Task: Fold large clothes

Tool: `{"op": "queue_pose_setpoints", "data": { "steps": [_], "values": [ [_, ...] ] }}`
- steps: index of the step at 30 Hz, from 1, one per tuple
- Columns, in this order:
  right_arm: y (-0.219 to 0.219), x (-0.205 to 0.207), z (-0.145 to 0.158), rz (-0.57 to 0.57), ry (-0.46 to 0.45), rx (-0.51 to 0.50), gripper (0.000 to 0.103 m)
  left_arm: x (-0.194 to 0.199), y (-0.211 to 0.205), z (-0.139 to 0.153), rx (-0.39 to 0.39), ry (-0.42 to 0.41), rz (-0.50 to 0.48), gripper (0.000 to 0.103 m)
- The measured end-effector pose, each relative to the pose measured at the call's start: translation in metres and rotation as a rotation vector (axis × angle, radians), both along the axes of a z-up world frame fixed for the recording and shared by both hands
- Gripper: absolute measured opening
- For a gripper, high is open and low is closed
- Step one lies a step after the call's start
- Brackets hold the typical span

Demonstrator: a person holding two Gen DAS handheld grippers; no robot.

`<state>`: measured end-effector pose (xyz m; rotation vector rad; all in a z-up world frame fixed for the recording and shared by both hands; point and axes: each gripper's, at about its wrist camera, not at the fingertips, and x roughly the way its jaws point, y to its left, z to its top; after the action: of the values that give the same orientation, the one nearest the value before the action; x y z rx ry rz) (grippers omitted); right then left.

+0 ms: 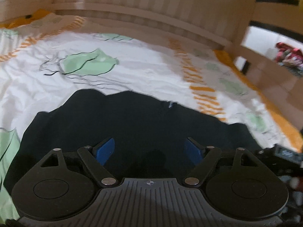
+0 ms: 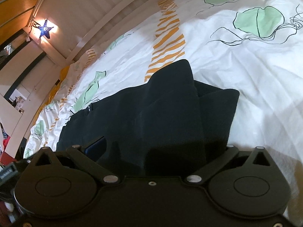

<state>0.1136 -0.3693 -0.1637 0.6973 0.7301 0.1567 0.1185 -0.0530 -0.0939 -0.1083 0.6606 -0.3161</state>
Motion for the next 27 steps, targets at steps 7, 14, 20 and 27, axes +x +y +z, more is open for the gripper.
{"op": "queue_pose_setpoints", "data": {
  "steps": [7,14,20,27],
  "values": [
    [0.001,0.0,0.001,0.005,0.005,-0.012,0.103,-0.012,-0.017,-0.01,-0.036,-0.036,-0.022,0.018],
    [-0.002,-0.001,0.0,0.009,0.003,0.0,0.103,-0.027,-0.024,-0.04,0.011,-0.032,-0.049,0.016],
    [-0.002,-0.002,0.001,0.016,0.013,0.002,0.102,-0.034,-0.027,-0.043,0.033,-0.078,-0.048,0.016],
    [-0.006,-0.011,0.006,0.022,0.071,0.051,0.102,-0.033,-0.023,-0.043,0.0,-0.063,-0.038,0.016]
  ]
}}
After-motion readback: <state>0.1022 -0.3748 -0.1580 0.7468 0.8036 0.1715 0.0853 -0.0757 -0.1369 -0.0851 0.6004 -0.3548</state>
